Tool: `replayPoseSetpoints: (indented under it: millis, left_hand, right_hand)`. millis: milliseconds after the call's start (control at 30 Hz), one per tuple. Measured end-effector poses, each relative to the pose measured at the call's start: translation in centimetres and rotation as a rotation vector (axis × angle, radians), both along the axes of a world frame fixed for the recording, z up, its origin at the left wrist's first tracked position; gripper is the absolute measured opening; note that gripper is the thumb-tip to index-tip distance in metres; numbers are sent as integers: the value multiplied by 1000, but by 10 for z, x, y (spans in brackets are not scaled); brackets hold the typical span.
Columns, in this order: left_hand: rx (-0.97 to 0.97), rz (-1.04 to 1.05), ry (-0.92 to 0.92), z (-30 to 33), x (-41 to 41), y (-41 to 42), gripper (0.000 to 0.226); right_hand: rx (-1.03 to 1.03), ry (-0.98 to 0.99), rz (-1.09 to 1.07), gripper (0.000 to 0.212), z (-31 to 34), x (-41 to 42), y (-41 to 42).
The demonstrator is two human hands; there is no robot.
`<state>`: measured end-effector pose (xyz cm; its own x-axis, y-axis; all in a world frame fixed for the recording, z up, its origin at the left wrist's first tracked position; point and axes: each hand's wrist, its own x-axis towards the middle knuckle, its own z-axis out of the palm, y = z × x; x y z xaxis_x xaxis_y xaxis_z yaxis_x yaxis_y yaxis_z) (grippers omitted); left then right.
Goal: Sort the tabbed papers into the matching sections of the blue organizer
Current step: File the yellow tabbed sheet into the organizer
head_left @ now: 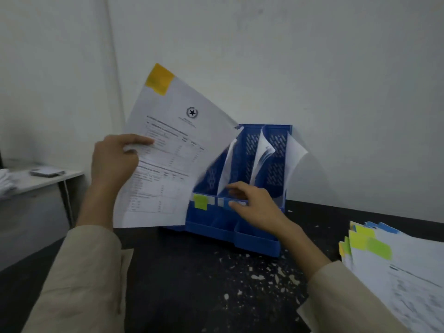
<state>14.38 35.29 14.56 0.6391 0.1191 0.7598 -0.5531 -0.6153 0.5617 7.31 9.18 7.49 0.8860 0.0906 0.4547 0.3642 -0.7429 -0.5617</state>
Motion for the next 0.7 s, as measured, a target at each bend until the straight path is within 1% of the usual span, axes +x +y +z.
replayPoseSetpoints:
  millis: [133,233,300,433,533,633,700]
  left_hand:
    - [2,191,-12,4,-1,15,51]
    - [17,273,-46,9,-4,10,49]
    - [42,283,-93,13,-5,3,50]
    - [63,267,-164,21,3,-16,50]
    - [15,239,-190,24,14,-30,49]
    - [-75,231,-144,23,25,-35,55]
    - [-116,273,-78,19,32,-31,59]
  right_hand:
    - [-165,74,-30,49,-5,16,12]
    - [-329,179,-58,59,-10,20,13]
    - [-414,217,-76,65,-12,21,14]
    - [-442,211,-100,65,-12,21,15]
    - [-449,204,-117,61,-10,23,15]
    - [-444,194,-120,54,-9,22,14]
    - [-442,187,-119,53,-9,21,13]
